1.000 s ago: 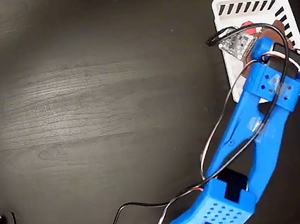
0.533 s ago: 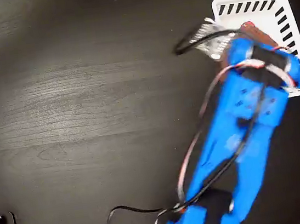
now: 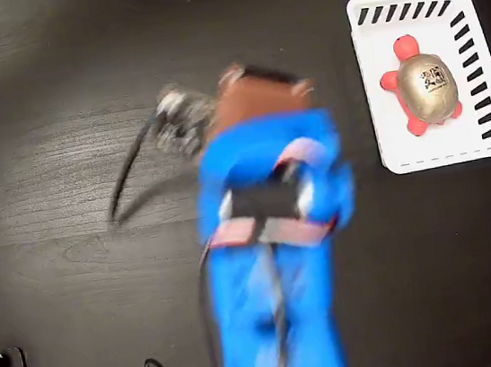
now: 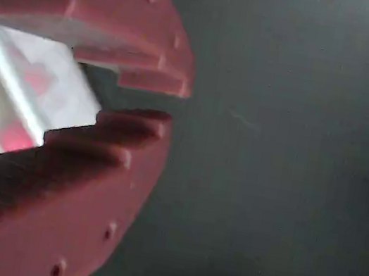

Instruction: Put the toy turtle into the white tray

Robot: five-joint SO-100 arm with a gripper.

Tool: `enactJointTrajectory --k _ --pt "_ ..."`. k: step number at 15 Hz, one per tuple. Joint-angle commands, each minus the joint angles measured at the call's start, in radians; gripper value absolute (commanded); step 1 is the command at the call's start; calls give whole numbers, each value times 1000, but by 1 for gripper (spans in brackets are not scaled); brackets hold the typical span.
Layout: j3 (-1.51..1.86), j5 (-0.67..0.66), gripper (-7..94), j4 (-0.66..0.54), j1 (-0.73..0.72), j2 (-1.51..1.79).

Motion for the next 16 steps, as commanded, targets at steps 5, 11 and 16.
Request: enactJointTrajectory --k 5,11,16 --pt "629 -44 -1 -199 -187 643" --pt "1131 -107 -1 -100 -135 1175" --pt "1227 -114 -1 117 -124 1405"
